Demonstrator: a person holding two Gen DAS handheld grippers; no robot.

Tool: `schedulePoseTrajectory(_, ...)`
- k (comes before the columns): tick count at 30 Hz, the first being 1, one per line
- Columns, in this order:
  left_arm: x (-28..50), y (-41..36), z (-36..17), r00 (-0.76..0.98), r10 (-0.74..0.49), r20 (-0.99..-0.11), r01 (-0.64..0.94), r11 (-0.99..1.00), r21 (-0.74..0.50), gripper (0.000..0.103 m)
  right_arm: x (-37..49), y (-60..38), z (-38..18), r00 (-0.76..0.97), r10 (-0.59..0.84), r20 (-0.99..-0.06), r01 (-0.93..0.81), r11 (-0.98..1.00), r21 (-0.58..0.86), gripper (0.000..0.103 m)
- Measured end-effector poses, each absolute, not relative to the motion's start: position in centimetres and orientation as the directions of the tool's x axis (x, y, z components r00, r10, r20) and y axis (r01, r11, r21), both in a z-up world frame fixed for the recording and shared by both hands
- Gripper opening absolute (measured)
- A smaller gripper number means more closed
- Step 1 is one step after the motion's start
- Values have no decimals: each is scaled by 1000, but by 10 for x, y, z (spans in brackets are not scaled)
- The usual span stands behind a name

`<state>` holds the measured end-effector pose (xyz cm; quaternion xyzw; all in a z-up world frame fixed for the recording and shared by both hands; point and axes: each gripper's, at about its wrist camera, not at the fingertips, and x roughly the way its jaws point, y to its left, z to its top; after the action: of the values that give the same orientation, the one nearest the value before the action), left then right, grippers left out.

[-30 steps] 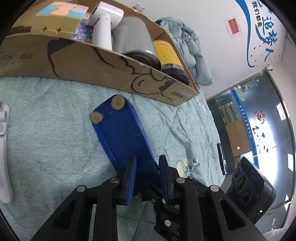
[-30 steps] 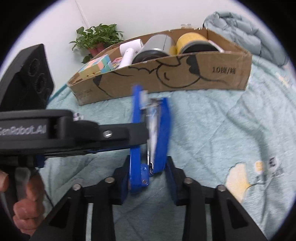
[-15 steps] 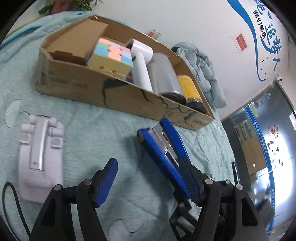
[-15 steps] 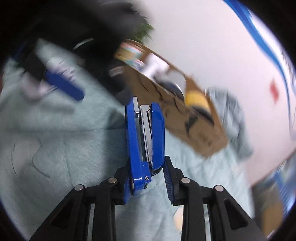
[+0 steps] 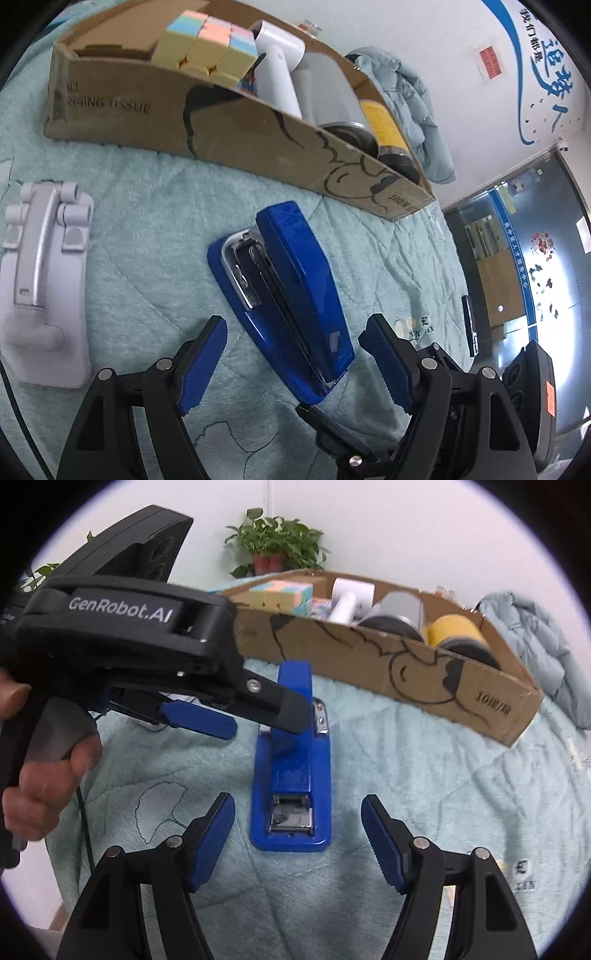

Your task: Organize rigid objects

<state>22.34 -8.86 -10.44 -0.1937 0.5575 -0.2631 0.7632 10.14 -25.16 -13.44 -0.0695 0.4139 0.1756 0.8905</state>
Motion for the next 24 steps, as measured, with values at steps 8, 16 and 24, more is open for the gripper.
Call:
schedulePoseTrajectory(8,222,-102,-112,241,-579,-779,168,815,-554,84,110,-226,-139,603,206,-771,-374,926,-45,38)
schedulePoseTrajectory(16,224,-111,-111,247,-564,-788,177,825,-536,85,120,-242,-139,616,199,-763,-287,958,17,40)
schedulePoseTrajectory(24,228,-113,-112,247,-564,-788,179,826,-535,85,137,-253,-141,581,267,-769,-317,944,89,46)
